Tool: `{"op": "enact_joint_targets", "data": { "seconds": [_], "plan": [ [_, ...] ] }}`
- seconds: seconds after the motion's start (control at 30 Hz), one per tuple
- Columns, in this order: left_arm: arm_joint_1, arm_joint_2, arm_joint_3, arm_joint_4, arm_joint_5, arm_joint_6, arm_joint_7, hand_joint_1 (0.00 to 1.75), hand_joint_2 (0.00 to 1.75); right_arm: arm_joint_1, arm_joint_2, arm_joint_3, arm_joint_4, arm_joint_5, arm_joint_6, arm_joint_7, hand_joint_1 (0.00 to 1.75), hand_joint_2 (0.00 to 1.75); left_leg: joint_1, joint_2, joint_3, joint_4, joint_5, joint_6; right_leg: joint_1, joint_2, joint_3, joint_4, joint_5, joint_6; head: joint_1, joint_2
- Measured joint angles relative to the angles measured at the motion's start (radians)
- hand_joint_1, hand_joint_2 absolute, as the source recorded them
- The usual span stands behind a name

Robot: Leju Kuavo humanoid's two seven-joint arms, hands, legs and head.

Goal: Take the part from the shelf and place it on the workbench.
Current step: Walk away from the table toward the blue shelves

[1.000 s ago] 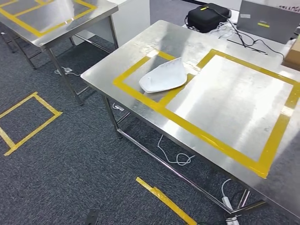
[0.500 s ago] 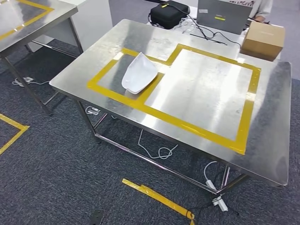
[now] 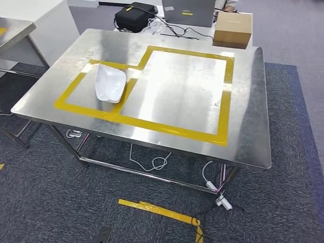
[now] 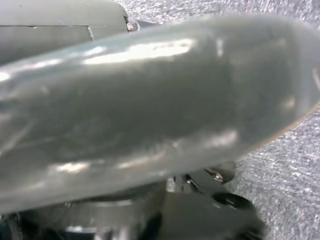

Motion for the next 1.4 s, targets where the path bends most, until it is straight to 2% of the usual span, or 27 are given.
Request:
{"op": "enact_joint_targets", "data": {
  "seconds": [0.03,0.07,0.13,0.2,0.23,0.27,0.33,0.4,0.47,0.5,0.53,0.57,0.6,0.67,0.73,0.83,0.9,0.93,1.0,1.03,1.07,1.1,1.17,1.23,1.33,1.37,1.4],
  "plan": [
    [0.001,0.0,0.003,0.0,0.005,0.001,-0.001,0.0,0.0,0.0,0.0,0.0,0.002,-0.001,0.004,0.0,0.0,0.0,0.0,-0.003,-0.017,0.036,-0.004,0.001,0.001,0.015,-0.001,0.001,0.001,-0.001,0.0,0.0],
    [0.002,0.0,0.006,0.0,0.008,0.001,-0.004,0.0,0.0,0.0,0.0,0.0,0.004,-0.003,0.008,0.0,0.0,0.0,0.0,-0.005,-0.017,0.033,0.014,0.003,0.001,0.031,-0.001,0.002,0.002,-0.001,0.0,0.0],
    [0.002,0.001,0.01,0.0,0.016,-0.007,-0.016,0.0,0.0,-0.001,0.001,-0.001,0.009,-0.005,0.018,0.0,0.0,0.0,0.0,-0.027,0.03,-0.082,0.092,0.013,0.001,0.062,-0.001,0.004,0.003,0.002,0.0,0.0],
    [0.001,0.002,0.016,0.0,0.035,-0.035,-0.034,0.0,0.0,-0.003,0.001,-0.004,0.016,-0.007,0.034,0.0,0.0,0.0,0.002,-0.072,0.081,-0.209,0.146,0.025,0.003,0.089,-0.005,0.007,0.005,0.008,0.0,0.0],
    [0.0,0.003,0.022,0.0,0.046,-0.051,-0.042,0.0,0.0,-0.005,0.001,-0.006,0.021,-0.008,0.042,0.0,0.0,0.0,0.002,-0.087,0.092,-0.24,0.152,0.029,0.003,0.101,-0.01,0.009,0.008,0.014,0.001,0.0],
    [0.0,0.004,0.027,0.0,0.053,-0.062,-0.047,0.0,0.0,-0.006,0.001,-0.009,0.027,-0.008,0.048,0.0,0.0,0.0,0.002,-0.089,0.095,-0.25,0.149,0.031,0.002,0.113,-0.015,0.01,0.011,0.02,0.001,0.0],
    [-0.002,0.005,0.035,0.0,0.059,-0.069,-0.053,0.0,0.0,-0.007,0.001,-0.014,0.036,-0.007,0.052,0.0,0.0,0.0,0.003,-0.065,0.096,-0.259,0.154,0.037,-0.001,0.127,-0.031,0.011,0.014,0.033,0.001,0.0],
    [-0.003,0.007,0.038,0.0,0.059,-0.07,-0.056,0.0,0.0,-0.01,0.001,-0.017,0.041,-0.004,0.047,0.0,0.0,0.0,0.007,-0.038,0.096,-0.271,0.162,0.047,0.002,0.089,-0.059,0.05,-0.013,0.042,0.008,0.0],
    [-0.002,0.009,0.043,0.0,0.063,-0.072,-0.057,0.0,0.0,-0.017,0.001,-0.018,0.048,0.005,0.039,0.0,0.0,0.0,0.006,-0.01,0.092,-0.274,0.166,0.053,0.002,0.028,-0.114,0.167,-0.079,0.049,0.014,0.0],
    [0.0,0.01,0.045,0.0,0.064,-0.07,-0.056,0.0,0.0,-0.019,0.001,-0.018,0.051,0.013,0.034,0.0,0.0,0.0,0.005,0.003,0.089,-0.274,0.166,0.054,0.0,0.013,-0.143,0.231,-0.109,0.052,0.014,0.0],
    [0.001,0.012,0.048,0.0,0.065,-0.066,-0.055,0.0,0.0,-0.019,0.001,-0.018,0.055,0.024,0.03,0.0,0.0,0.0,0.004,0.014,0.087,-0.273,0.166,0.054,-0.002,0.004,-0.159,0.274,-0.123,0.055,0.014,0.0],
    [0.002,0.012,0.051,0.0,0.064,-0.061,-0.053,0.0,0.0,-0.018,0.001,-0.018,0.057,0.034,0.026,0.0,0.0,0.0,0.004,0.023,0.085,-0.272,0.167,0.053,-0.004,-0.001,-0.155,0.279,-0.117,0.057,0.014,0.0],
    [0.002,0.013,0.053,0.0,0.063,-0.057,-0.051,0.0,0.0,-0.016,0.001,-0.018,0.06,0.041,0.025,0.0,0.0,0.0,0.004,0.03,0.085,-0.271,0.167,0.052,-0.006,-0.004,-0.129,0.243,-0.094,0.058,0.014,0.0],
    [0.0,0.013,0.055,0.0,0.063,-0.054,-0.05,0.0,0.0,-0.016,0.001,-0.018,0.063,0.045,0.026,0.0,0.0,0.0,0.002,0.037,0.084,-0.267,0.167,0.046,-0.008,-0.014,-0.042,0.102,-0.04,0.056,0.014,0.0],
    [-0.003,0.013,0.055,0.0,0.063,-0.053,-0.05,0.0,0.0,-0.016,0.001,-0.018,0.065,0.045,0.028,0.0,0.0,0.0,-0.001,0.039,0.083,-0.262,0.165,0.036,-0.006,-0.02,0.011,0.01,-0.023,0.047,0.013,0.0],
    [-0.003,0.013,0.056,0.0,0.063,-0.051,-0.05,0.0,0.0,-0.014,0.002,-0.018,0.066,0.045,0.028,0.0,0.0,0.0,0.001,0.038,0.083,-0.259,0.165,0.018,-0.003,-0.018,0.016,-0.001,-0.023,0.029,0.012,0.0],
    [-0.004,0.013,0.056,0.0,0.063,-0.051,-0.052,0.0,0.0,-0.014,0.003,-0.018,0.067,0.045,0.029,0.0,0.0,0.0,0.004,0.022,0.071,-0.223,0.133,0.006,-0.005,-0.016,0.02,-0.004,-0.017,0.017,0.011,0.0],
    [-0.003,0.014,0.057,0.0,0.065,-0.051,-0.053,0.0,0.0,-0.015,0.003,-0.018,0.068,0.046,0.031,0.0,0.0,0.0,0.005,0.013,0.053,-0.176,0.101,0.002,-0.007,-0.016,0.022,-0.004,-0.013,0.013,0.009,0.0],
    [-0.003,0.014,0.06,0.0,0.069,-0.051,-0.057,0.0,0.0,-0.015,0.004,-0.018,0.07,0.048,0.038,0.0,0.0,0.0,0.006,0.001,0.0,-0.042,0.028,-0.003,-0.004,-0.014,0.017,-0.001,-0.009,0.007,0.008,0.0],
    [-0.002,0.014,0.061,0.0,0.07,-0.051,-0.06,0.0,0.0,-0.015,0.004,-0.018,0.071,0.05,0.042,0.0,0.0,0.0,0.006,-0.001,-0.019,0.008,0.008,-0.003,-0.003,-0.011,0.014,0.001,-0.008,0.006,0.008,0.0],
    [-0.002,0.014,0.063,0.0,0.071,-0.05,-0.064,0.0,0.0,-0.015,0.004,-0.018,0.072,0.052,0.046,0.0,0.0,0.0,0.006,-0.001,-0.024,0.026,0.009,-0.002,-0.002,-0.009,0.011,0.004,-0.007,0.006,0.008,0.0],
    [-0.002,0.015,0.063,0.0,0.072,-0.05,-0.068,0.0,0.0,-0.015,0.004,-0.018,0.073,0.054,0.049,0.0,0.0,0.0,0.006,-0.002,-0.011,0.004,0.029,0.002,0.0,-0.006,0.009,0.007,-0.007,0.006,0.008,0.0],
    [-0.003,0.016,0.064,0.0,0.073,-0.05,-0.075,0.0,0.0,-0.016,0.004,-0.018,0.074,0.056,0.054,0.0,0.0,0.0,0.005,-0.007,0.051,-0.122,0.096,0.013,0.002,0.0,0.007,0.011,-0.007,0.007,0.008,0.0],
    [-0.005,0.017,0.065,0.0,0.074,-0.05,-0.077,0.0,0.0,-0.018,0.005,-0.017,0.074,0.057,0.057,0.0,0.0,0.0,0.002,-0.014,0.097,-0.226,0.135,0.025,0.006,0.004,0.001,0.015,-0.005,0.012,0.009,0.0],
    [-0.006,0.017,0.066,0.0,0.073,-0.048,-0.075,0.0,0.0,-0.019,0.005,-0.017,0.077,0.059,0.063,0.0,0.0,0.0,-0.002,-0.016,0.095,-0.247,0.149,0.035,0.005,0.007,-0.01,0.017,0.005,0.032,0.009,0.0],
    [-0.006,0.017,0.066,0.0,0.071,-0.046,-0.073,0.0,0.0,-0.018,0.005,-0.017,0.077,0.06,0.066,0.0,0.0,0.0,0.0,-0.013,0.091,-0.251,0.156,0.041,0.004,0.007,-0.015,0.022,-0.002,0.037,0.01,0.0],
    [-0.007,0.016,0.066,0.0,0.07,-0.045,-0.071,0.0,0.0,-0.019,0.005,-0.017,0.078,0.063,0.066,0.0,0.0,0.0,0.002,-0.01,0.086,-0.256,0.165,0.048,0.003,0.006,-0.025,0.04,-0.024,0.042,0.011,0.0]
  ]
}}
